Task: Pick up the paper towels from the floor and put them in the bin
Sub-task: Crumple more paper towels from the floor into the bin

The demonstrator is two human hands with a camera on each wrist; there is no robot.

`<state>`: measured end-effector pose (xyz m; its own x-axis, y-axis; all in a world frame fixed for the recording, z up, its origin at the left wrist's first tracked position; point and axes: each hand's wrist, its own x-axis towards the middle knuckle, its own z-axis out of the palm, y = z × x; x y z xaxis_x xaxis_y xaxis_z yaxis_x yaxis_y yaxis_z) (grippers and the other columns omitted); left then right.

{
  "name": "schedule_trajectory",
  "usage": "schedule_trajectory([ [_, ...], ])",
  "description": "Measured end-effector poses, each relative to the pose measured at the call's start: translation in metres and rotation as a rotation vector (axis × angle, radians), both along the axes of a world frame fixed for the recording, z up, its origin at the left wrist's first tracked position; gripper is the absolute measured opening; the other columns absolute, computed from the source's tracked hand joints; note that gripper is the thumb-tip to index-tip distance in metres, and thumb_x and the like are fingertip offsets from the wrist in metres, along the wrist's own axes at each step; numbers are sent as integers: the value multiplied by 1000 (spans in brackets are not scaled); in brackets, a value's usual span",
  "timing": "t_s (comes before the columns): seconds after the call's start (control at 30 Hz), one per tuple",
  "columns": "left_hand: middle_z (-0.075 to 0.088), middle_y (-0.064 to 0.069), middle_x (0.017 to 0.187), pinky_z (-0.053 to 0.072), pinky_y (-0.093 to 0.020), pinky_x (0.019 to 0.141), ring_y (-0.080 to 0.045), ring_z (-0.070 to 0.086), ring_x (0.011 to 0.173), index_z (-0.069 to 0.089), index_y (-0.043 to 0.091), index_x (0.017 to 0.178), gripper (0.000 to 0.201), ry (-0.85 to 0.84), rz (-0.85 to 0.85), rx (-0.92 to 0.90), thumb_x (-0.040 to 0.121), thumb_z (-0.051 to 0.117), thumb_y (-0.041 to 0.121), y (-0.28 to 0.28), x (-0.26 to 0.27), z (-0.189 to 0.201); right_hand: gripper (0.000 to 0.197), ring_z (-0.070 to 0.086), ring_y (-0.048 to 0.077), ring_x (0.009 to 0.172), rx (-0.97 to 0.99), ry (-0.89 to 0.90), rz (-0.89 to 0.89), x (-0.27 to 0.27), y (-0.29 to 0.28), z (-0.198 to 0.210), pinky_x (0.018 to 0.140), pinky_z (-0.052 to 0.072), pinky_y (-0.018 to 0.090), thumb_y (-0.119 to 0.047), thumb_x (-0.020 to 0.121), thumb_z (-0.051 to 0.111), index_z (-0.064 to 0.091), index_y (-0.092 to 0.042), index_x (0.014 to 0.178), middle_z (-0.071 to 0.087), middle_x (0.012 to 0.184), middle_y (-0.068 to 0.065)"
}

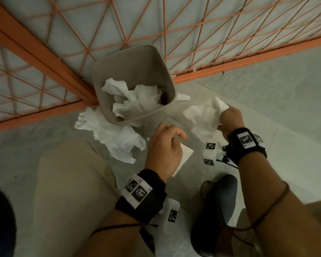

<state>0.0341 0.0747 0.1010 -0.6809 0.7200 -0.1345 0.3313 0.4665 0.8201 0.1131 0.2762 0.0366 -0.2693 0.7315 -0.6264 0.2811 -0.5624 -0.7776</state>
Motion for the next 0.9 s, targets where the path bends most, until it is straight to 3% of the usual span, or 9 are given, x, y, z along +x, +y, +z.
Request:
schedule_trajectory([
  [0.1, 59, 8, 65, 45, -22, 60, -3, 54, 61, 63, 16, 74, 24, -107, 28, 77, 91, 48, 8, -12, -28, 40, 18, 69, 27, 78, -108, 154, -112, 0, -19, 27, 73, 56, 36, -27, 85, 66, 72, -11, 89, 73, 85, 6],
  [0.2, 49, 7, 51, 35, -15, 48, -2, 43, 47, 60, 20, 72, 23, -60, 48, 164, 92, 58, 31, -16, -63, 69, 30, 67, 28, 83, -138, 271, -79, -9, -39, 55, 78, 54, 36, -34, 90, 47, 64, -12, 102, 67, 97, 10],
  [0.27, 42, 6, 47, 33, -19, 50, -5, 37, 46, 53, 23, 60, 36, 5, 71, 223, 91, 61, 39, -15, -88, 80, 38, 65, 20, 68, -104, 270, -76, -18, -49, 76, 70, 54, 32, -42, 98, 35, 62, -16, 98, 66, 79, 3],
  [0.33, 38, 4, 47, 34, -29, 53, -10, 35, 49, 44, 21, 53, 46, 47, 111, 289, 92, 59, 41, -11, -112, 88, 37, 59, 10, 48, -24, 211, -46, -29, -57, 98, 59, 51, 28, -48, 98, 39, 64, -21, 90, 59, 55, -5],
  [0.43, 40, 4, 54, 39, -29, 57, -10, 40, 55, 45, 20, 55, 42, 41, 122, 354, 93, 55, 34, -2, -137, 97, 27, 52, 0, 46, 171, 194, 76, -53, -69, 127, 52, 45, 25, -41, 94, 47, 55, -27, 72, 53, 60, -11],
  [0.57, 53, 2, 75, 38, -6, 61, -4, 49, 71, 54, 24, 66, 28, -122, 89, 411, 86, 45, 7, 6, -156, 100, 13, 50, 23, 73, 214, 367, 132, -111, -75, 152, 72, 43, 41, -32, 73, 61, 58, -19, 72, 50, 72, 1],
  [0.67, 56, 6, 81, 41, -15, 74, -7, 52, 79, 55, 25, 77, 28, -152, 91, 365, 72, 39, 2, 8, -162, 85, 10, 42, 20, 64, 256, 428, 164, -152, -80, 153, 66, 35, 37, -21, 62, 58, 49, -17, 64, 43, 62, 0],
  [0.77, 63, 0, 101, 47, -27, 88, -14, 59, 97, 56, 16, 105, 44, -162, 74, 269, 72, 38, -8, 7, -167, 64, 13, 50, 15, 59, 321, 446, 223, -173, -90, 144, 60, 41, 30, -3, 71, 53, 53, -16, 69, 51, 62, 0],
  [0.9, 60, -8, 130, 50, -31, 98, -17, 58, 120, 37, 17, 142, 69, -304, -16, 177, 82, 44, -16, -4, -178, 48, 16, 62, 19, 79, 482, 307, 498, -178, -90, 124, 80, 54, 43, -5, 76, 66, 61, -18, 84, 65, 83, 3],
])
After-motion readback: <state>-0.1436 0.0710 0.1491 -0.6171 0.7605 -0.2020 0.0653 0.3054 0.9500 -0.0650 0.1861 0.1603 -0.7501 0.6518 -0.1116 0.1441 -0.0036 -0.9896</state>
